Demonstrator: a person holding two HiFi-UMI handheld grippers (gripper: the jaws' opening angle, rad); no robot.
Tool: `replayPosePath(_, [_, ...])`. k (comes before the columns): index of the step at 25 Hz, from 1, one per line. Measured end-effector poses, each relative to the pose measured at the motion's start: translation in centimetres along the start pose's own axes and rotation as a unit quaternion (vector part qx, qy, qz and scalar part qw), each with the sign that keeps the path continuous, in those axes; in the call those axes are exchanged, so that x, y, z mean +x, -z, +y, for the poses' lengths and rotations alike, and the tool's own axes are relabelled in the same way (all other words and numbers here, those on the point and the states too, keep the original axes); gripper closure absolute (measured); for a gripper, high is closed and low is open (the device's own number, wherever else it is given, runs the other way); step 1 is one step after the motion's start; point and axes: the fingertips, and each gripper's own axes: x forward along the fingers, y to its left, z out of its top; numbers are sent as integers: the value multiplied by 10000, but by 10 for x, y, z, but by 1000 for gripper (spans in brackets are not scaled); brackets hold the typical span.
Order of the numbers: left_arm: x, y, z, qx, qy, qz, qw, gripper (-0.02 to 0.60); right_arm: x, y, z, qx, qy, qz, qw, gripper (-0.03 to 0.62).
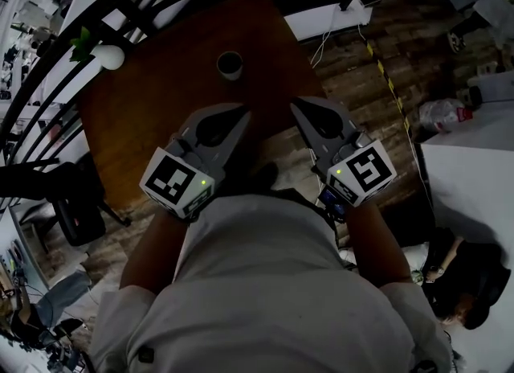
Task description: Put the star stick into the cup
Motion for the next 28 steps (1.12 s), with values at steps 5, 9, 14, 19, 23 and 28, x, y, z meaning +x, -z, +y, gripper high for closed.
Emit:
replayPosePath(5, [-21,2,-1,47,26,-8,10000,578,1,0,18,31,43,-59,10000,588])
replayPosePath(9, [-39,0,1,96,210,9,9997,578,5,-7,34,41,158,-137,9998,588])
replayPosePath(14, [-70,-4,6,236,448,64,9987,578,11,-24,56,44,450,-288,9986,588])
replayPosePath(19, [-113,-1,2,311,764,80,9966,578,12,-34,92,58,837,-383,9957,588])
replayPosePath(23, [-157,6,0,425,999,80,9941,578,13,-34,132,44,1189,-407,9921,588])
replayPosePath(28, [-201,25,-6,300,1303,89,9910,578,10,-21,183,112,1518,-299,9879,588])
